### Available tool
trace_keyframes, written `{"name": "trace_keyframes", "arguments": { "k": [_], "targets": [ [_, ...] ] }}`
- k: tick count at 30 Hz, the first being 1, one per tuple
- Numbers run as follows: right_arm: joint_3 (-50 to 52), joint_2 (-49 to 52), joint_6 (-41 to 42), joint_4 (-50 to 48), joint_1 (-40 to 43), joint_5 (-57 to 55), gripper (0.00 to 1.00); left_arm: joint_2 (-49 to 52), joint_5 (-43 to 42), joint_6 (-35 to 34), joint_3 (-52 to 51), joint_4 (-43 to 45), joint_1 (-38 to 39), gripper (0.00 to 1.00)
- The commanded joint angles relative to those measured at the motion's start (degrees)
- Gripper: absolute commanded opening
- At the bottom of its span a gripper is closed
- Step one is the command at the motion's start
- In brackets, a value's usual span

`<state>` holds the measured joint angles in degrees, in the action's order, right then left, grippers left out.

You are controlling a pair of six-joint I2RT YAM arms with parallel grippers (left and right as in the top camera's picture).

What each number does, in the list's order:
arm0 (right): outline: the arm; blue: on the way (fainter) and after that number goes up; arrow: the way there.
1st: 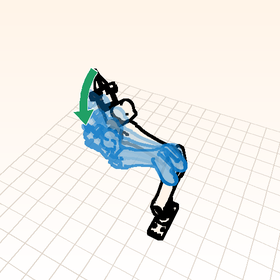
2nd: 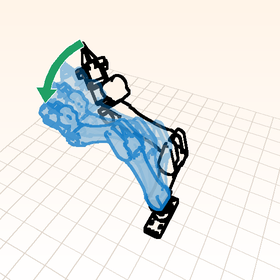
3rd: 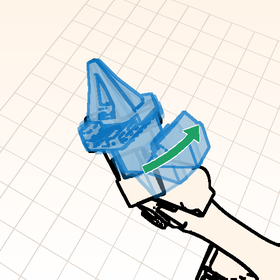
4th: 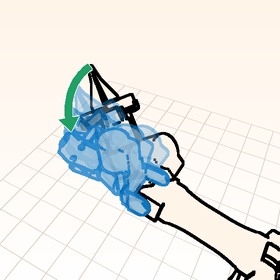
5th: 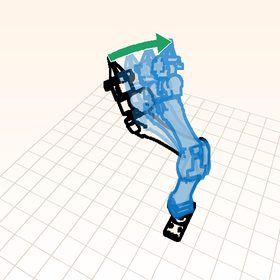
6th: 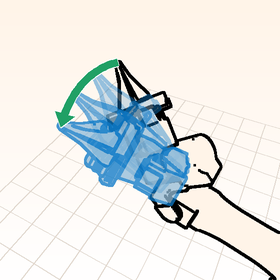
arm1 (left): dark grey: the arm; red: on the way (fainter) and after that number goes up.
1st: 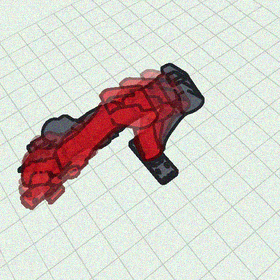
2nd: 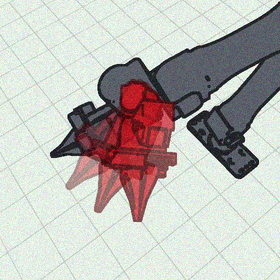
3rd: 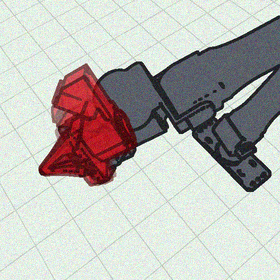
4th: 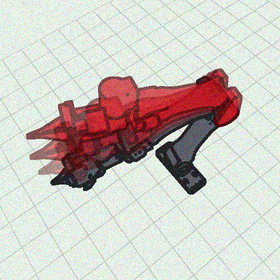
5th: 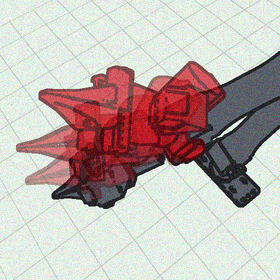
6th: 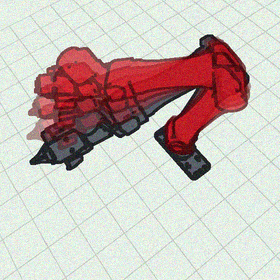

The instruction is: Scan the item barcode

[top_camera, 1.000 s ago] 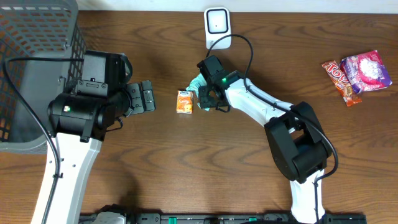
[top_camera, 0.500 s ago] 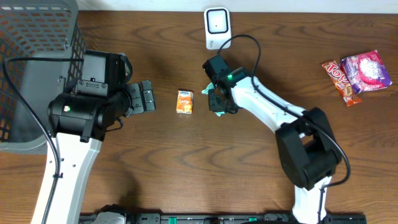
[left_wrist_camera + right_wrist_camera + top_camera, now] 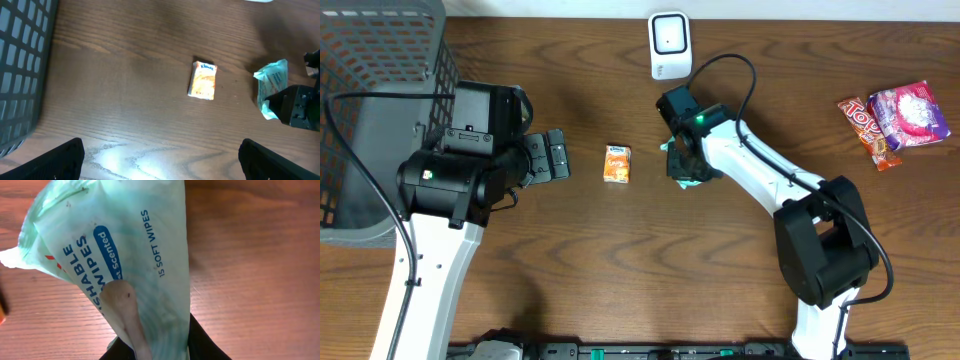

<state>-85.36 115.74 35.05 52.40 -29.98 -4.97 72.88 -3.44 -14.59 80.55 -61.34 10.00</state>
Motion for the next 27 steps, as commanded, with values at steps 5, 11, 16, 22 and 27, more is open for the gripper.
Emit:
{"name": "trace_keyframes", "arguments": {
  "k": [5, 11, 16, 22, 27],
  "targets": [
    [-0.02, -1.29, 8.70, 2.69, 2.19, -4.00, 0.10, 0.11, 0.72, 0.33, -0.09, -0.13, -0.07, 0.98],
    [0.46, -1.29, 8.66, 2.95, 2.14, -3.98, 0.16, 0.11, 0.72, 0.33, -0.09, -0.13, -0.07, 0.98],
    [1.05, -1.25, 8.66, 2.84, 2.12, -4.00, 0.24, 0.11, 0.72, 0.33, -0.09, -0.13, -0.07, 0.98],
    [1.18, -1.25, 8.66, 2.73, 2.14, -4.00, 0.31, 0.11, 0.72, 0.33, -0.09, -0.13, -0.07, 0.98],
    [1.18, -1.25, 8.63, 2.89, 2.14, -3.96, 0.50, 0.11, 0.72, 0.33, -0.09, -0.13, -0.07, 0.98]
  ]
}}
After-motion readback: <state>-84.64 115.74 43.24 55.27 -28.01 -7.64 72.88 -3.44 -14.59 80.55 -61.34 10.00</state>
